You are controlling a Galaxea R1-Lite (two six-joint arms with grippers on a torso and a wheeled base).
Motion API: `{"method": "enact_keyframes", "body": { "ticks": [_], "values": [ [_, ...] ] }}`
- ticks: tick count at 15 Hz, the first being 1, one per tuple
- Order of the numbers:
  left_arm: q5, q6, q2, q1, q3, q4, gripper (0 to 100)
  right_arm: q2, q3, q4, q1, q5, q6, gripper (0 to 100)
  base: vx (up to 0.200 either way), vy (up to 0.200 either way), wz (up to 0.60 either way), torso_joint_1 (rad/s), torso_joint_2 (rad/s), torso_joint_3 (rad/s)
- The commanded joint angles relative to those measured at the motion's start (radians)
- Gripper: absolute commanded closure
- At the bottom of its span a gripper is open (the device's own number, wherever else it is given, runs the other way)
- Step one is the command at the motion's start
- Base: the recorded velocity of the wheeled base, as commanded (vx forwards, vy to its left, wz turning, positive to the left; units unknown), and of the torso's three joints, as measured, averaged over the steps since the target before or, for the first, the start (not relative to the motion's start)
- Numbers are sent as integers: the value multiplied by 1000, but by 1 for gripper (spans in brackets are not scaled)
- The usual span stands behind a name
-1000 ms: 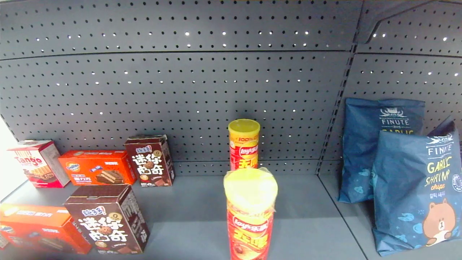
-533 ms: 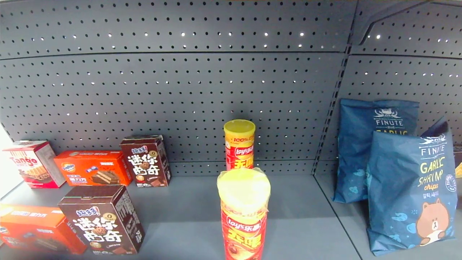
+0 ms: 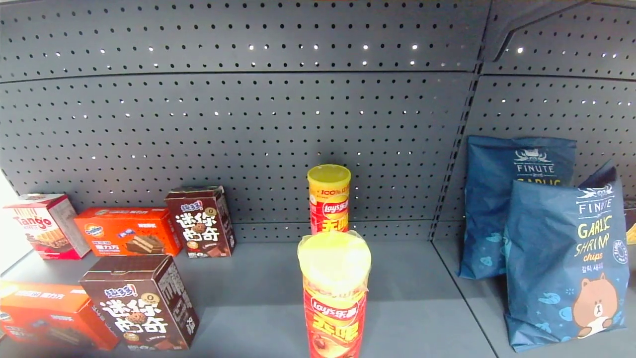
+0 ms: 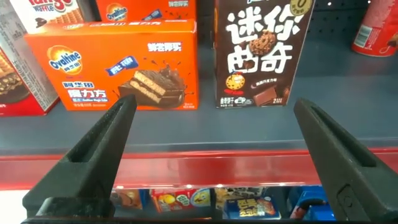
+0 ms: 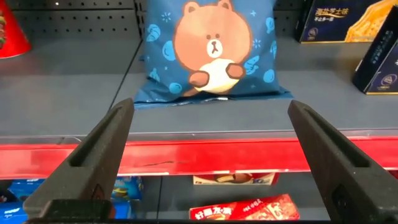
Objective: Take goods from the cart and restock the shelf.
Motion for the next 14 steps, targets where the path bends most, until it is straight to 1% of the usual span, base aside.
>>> {"method": "enact_keyframes", "body": {
  "ticks": [1, 2, 11, 13, 14],
  "values": [
    [-1, 1, 0, 0, 0, 1, 0, 1, 0, 0, 1, 0, 0, 0, 0, 0, 0, 0, 0, 0],
    [-1, 1, 0, 0, 0, -1, 0, 1, 0, 0, 1, 0, 0, 0, 0, 200, 0, 7, 2, 2],
    [1, 1, 0, 0, 0, -1, 0, 1, 0, 0, 1, 0, 0, 0, 0, 0, 0, 0, 0, 0],
    [5, -2, 0, 0, 0, -1, 0, 1, 0, 0, 1, 0, 0, 0, 0, 0, 0, 0, 0, 0],
    [5, -10, 0, 0, 0, -1, 0, 1, 0, 0, 1, 0, 0, 0, 0, 0, 0, 0, 0, 0]
  ]
}}
